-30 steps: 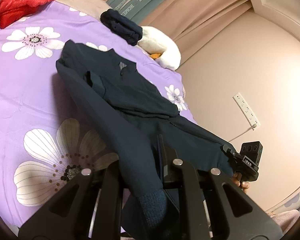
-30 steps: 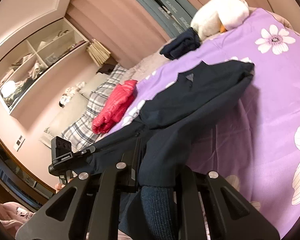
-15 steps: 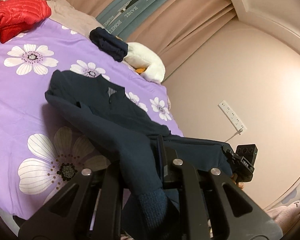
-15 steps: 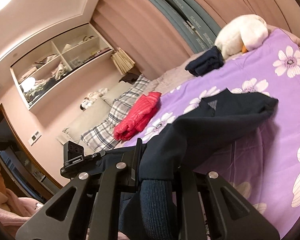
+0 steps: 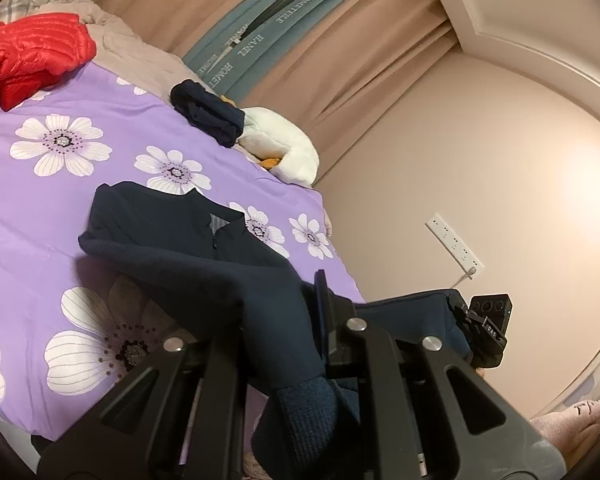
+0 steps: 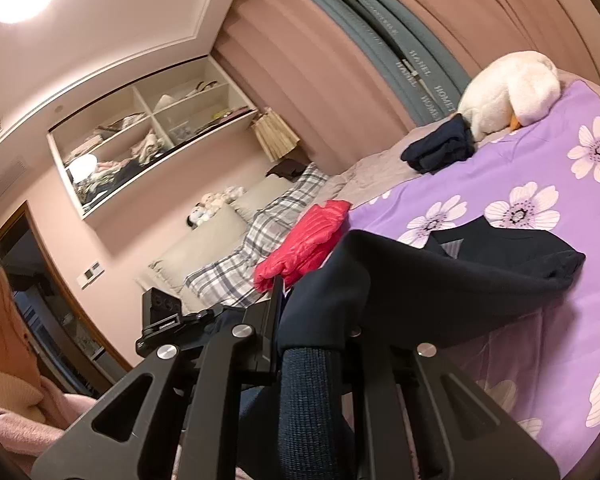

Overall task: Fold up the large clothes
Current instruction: 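Lift the gripped hem with both tools and carry it toward the collar, then lay the hem over the collar with both tools and release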

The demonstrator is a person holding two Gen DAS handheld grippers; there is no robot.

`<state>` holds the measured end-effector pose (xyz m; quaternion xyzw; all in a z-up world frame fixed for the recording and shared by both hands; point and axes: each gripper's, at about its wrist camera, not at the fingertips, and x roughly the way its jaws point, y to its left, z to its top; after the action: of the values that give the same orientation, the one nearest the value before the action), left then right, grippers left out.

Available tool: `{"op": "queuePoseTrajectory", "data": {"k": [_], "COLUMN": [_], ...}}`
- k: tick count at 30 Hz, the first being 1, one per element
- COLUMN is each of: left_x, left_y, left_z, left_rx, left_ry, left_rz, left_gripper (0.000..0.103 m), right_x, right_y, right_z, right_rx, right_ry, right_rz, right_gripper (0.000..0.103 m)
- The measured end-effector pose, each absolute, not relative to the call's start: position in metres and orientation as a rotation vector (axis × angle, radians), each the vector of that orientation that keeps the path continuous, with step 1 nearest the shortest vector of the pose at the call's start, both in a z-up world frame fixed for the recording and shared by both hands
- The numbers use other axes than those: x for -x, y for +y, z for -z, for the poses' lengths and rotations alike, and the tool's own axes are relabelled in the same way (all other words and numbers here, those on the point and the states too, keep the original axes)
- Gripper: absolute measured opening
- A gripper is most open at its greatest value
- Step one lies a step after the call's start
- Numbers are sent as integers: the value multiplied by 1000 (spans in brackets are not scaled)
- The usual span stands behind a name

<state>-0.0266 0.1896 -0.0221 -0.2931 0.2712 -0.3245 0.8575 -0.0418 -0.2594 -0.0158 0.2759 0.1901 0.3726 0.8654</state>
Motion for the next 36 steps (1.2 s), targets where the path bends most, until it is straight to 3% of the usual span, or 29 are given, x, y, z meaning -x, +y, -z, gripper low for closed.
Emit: {"op": "queuePoseTrajectory", "data": {"k": [36], "left_x": [-90], "left_y": [212], "left_z": [54], "left_rx": [706], "left_ry": [603], "left_rz": [496], "left_gripper": [12], "right_x": [-65], "right_y": [-297], "right_z": [69], "right_rx": [-657], "right_ry": [451], "right_rz": [-435], "right_gripper": [13]}}
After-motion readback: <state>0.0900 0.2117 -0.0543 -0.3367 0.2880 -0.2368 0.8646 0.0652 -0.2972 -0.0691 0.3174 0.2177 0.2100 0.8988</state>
